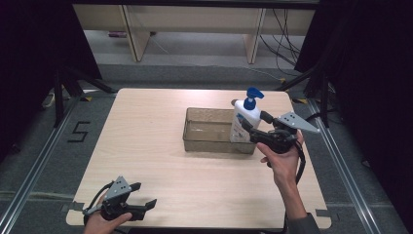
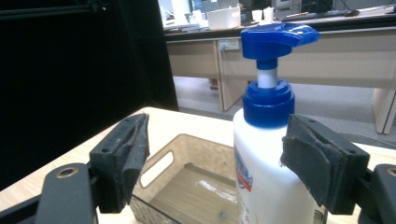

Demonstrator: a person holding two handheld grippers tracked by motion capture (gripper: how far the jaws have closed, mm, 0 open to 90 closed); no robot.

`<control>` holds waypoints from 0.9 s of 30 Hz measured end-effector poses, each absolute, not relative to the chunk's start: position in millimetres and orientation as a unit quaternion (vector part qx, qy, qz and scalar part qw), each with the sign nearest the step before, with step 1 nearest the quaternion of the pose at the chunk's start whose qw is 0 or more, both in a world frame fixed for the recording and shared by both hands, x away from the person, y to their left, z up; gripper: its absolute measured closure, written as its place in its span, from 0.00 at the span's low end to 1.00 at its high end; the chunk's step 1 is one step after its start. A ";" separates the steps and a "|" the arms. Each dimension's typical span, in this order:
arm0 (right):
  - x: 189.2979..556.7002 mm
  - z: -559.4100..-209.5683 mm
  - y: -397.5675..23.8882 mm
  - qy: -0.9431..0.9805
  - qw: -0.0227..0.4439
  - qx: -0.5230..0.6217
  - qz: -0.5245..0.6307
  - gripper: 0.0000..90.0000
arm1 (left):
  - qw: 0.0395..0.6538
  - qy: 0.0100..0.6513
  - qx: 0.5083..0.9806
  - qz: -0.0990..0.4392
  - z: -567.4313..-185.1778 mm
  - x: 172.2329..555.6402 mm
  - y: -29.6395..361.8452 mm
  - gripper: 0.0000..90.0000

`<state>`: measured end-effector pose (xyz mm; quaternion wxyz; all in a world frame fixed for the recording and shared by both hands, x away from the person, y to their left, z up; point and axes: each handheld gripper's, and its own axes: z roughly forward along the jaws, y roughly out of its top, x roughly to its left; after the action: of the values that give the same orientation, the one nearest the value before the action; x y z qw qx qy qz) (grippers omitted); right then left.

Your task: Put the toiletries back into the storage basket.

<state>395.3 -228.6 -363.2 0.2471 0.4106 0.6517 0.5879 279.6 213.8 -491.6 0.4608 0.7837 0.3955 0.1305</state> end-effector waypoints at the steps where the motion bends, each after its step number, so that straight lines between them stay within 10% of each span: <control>1: 394.7 -363.3 -228.0 0.651 0.248 0.407 0.591 0.26 | 0.458 0.394 0.787 0.127 -491.4 280.2 214.6 0.18; 27: 363.8 -366.3 -210.2 0.668 0.216 0.383 0.601 0.26 | 0.453 0.396 0.789 0.127 -492.3 280.6 215.1 0.18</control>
<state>363.8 -210.2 -366.3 0.2157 0.3832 0.6677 0.6007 280.6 215.1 -492.3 0.4526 0.7887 0.3962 0.1272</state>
